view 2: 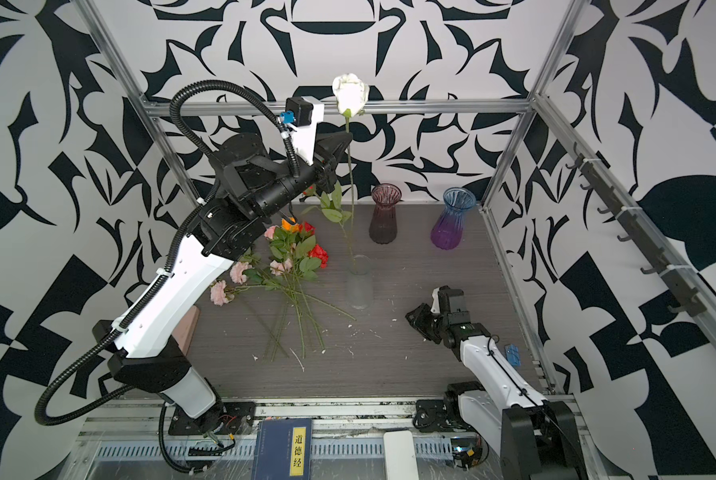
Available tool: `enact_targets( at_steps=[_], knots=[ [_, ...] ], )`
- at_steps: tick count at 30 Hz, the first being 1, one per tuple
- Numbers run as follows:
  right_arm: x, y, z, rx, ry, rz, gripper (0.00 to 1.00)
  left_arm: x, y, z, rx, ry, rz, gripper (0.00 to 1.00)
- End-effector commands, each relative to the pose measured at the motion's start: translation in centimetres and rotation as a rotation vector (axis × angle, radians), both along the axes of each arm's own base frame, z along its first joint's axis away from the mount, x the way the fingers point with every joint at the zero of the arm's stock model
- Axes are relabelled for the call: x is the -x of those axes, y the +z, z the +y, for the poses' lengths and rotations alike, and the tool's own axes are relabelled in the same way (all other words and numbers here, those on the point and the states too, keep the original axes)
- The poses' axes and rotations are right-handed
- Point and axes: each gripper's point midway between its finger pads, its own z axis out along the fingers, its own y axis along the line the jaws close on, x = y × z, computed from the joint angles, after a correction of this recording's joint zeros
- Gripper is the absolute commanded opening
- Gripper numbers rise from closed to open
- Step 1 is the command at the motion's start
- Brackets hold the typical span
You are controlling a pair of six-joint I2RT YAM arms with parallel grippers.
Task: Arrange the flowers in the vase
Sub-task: 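Carry the white rose over the clear ribbed vase and lower its stem in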
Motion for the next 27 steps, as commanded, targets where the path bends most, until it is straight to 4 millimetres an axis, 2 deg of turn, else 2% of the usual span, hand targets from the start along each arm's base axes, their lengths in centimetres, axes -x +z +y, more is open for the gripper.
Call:
enact_targets(
  at_steps=[1,5,12,19,26,27],
  knots=[
    [-0.3,0.5,-0.1,0.001,-0.008,-0.026,0.34,0.3,0.7,0.4,0.007,0.007,0.011,0.00],
    [-0.3,0.5,-0.1,0.001,-0.008,-0.025,0.34,0.5,0.6,0.4,0.016,-0.003,0.041,0.00],
    [-0.3,0.5,-0.1,0.000,-0.010,-0.028,0.34,1.0,-1.2,-0.4,-0.022,-0.015,0.089,0.00],
    [-0.2,0.6,-0.1,-0.001,-0.007,-0.029,0.34,0.6,-3.2,-0.7,-0.035,-0.011,0.127,0.00],
    [-0.3,0.6,-0.1,-0.002,-0.009,-0.031,0.34,0.2,-4.3,-1.2,-0.050,-0.008,0.141,0.00],
    [-0.3,0.6,-0.1,-0.002,-0.008,-0.031,0.34,0.1,-4.4,-1.3,-0.051,-0.007,0.144,0.03]
  ],
)
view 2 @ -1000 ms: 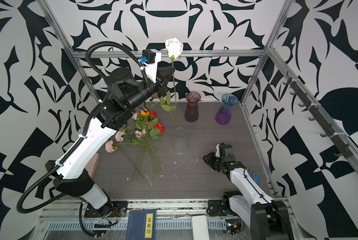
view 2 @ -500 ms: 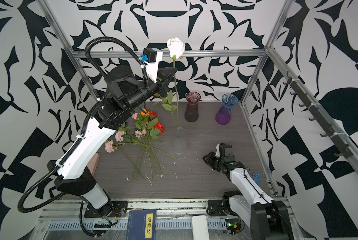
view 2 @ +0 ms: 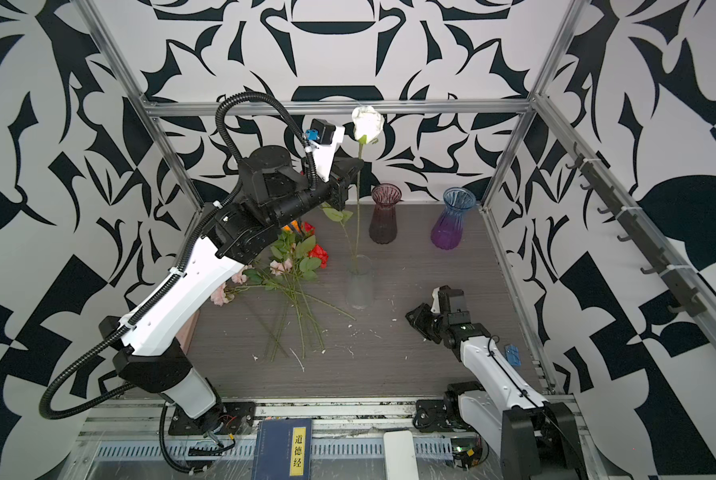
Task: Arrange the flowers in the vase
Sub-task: 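Carry the white rose over the clear ribbed vase and lower its stem in, then open the left gripper to release the white rose in the vase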
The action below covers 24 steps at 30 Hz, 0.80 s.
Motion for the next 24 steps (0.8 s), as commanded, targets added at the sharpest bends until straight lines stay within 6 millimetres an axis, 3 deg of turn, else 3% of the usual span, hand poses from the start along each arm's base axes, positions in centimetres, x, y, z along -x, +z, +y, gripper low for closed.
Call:
enact_targets(
  at_steps=[1,4,5,10,18,24],
  knots=[
    [-0.2,0.5,-0.1,-0.001,-0.008,-0.025,0.34,0.5,1.3,0.7,0.037,0.010,-0.015,0.20],
    [-0.2,0.4,-0.1,-0.001,-0.008,-0.024,0.34,0.4,1.0,0.8,0.035,0.016,-0.007,0.68],
    [-0.2,0.5,-0.1,-0.001,-0.009,-0.025,0.34,0.4,0.9,1.1,0.035,0.027,-0.006,0.74],
    [-0.2,0.5,-0.1,0.000,-0.007,-0.025,0.34,0.3,-1.1,3.9,-0.026,0.140,0.017,0.78],
    [-0.3,0.1,0.1,-0.002,0.003,-0.007,0.34,2.1,-13.7,10.5,-0.174,0.324,0.280,0.79],
    [-0.4,0.0,0.1,0.000,0.010,0.002,0.34,6.4,-19.3,14.4,-0.161,0.327,0.485,0.78]
  ],
)
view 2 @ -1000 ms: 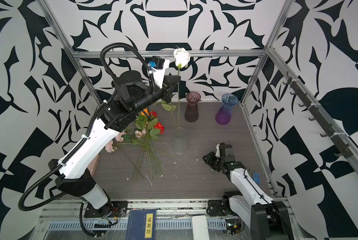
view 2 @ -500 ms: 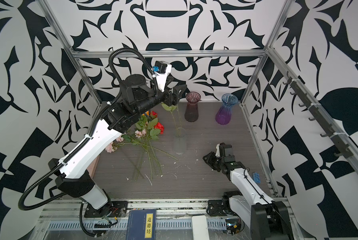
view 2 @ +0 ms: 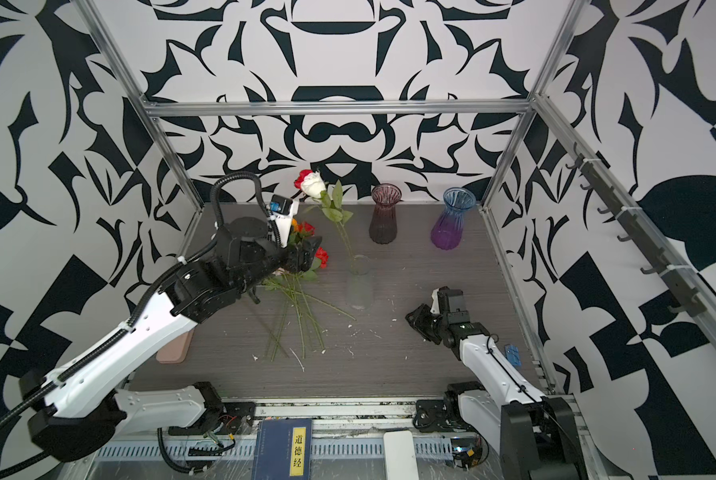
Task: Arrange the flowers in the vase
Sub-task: 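Open the left gripper to release the white rose in the vase, then move the left gripper back down to the flower bunch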
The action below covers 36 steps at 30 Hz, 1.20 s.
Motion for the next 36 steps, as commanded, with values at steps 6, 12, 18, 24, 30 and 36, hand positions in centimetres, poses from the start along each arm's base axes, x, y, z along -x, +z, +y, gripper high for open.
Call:
enact_targets(
  at_steps=[6,12,18,24,30,36],
  knots=[
    [-0.6,0.5,0.1,-0.003,0.008,-0.018,0.34,4.3,-6.3,3.2,0.016,0.034,0.270,0.67],
    [-0.5,0.8,-0.2,0.003,-0.011,-0.029,0.34,4.0,-6.4,2.4,-0.018,-0.001,0.330,0.54],
    [-0.5,0.8,-0.3,-0.007,-0.038,-0.035,0.34,1.2,-11.8,3.8,0.109,0.064,0.566,0.52],
    [-0.4,0.5,-0.7,-0.012,-0.088,-0.036,0.34,-0.8,-17.0,6.4,0.055,0.230,0.655,0.48],
    [-0.4,0.5,-1.2,-0.008,-0.123,-0.041,0.34,-6.8,-20.4,11.8,0.379,0.452,0.749,0.46],
    [0.1,1.5,-1.6,0.009,-0.130,-0.076,0.34,-12.9,-22.4,16.7,0.563,0.576,0.823,0.42]
  ],
)
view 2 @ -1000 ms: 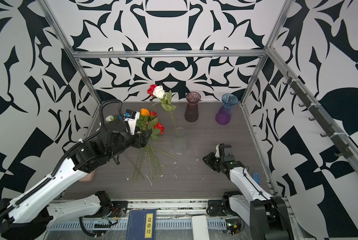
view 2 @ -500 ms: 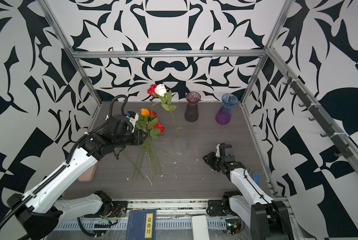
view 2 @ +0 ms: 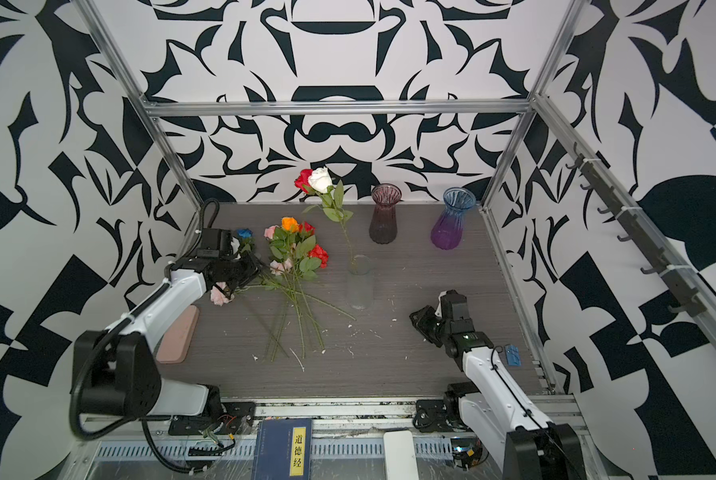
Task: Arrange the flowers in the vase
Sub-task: 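Move the left gripper back down to the flower bunch, then grasp another white rose stem in the bunch with the left gripper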
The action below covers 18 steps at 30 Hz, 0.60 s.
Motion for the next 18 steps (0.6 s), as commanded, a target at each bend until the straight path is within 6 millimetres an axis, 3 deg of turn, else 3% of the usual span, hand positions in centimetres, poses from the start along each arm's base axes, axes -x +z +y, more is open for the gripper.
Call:
enact_targets(
  at_steps=[1,4,8,12,18],
  knots=[
    [-0.1,0.3,-0.5,0.019,-0.018,-0.003,0.34,-3.7,1.8,0.8,0.112,0.055,-0.050,0.43],
    [0.0,-0.5,-0.4,0.017,-0.019,0.020,0.34,-5.6,1.5,1.9,0.091,0.089,-0.022,0.43],
    [-0.4,-0.1,-0.4,0.025,-0.012,0.011,0.34,-7.3,0.4,2.2,0.084,0.108,0.035,0.42],
    [-0.3,-0.9,-0.2,-0.002,-0.019,0.028,0.34,-7.4,-1.2,2.7,0.071,0.155,0.096,0.42],
    [-0.2,-0.3,-0.4,0.007,-0.027,0.003,0.34,-6.2,-3.4,3.1,0.085,0.225,0.171,0.44]
  ],
)
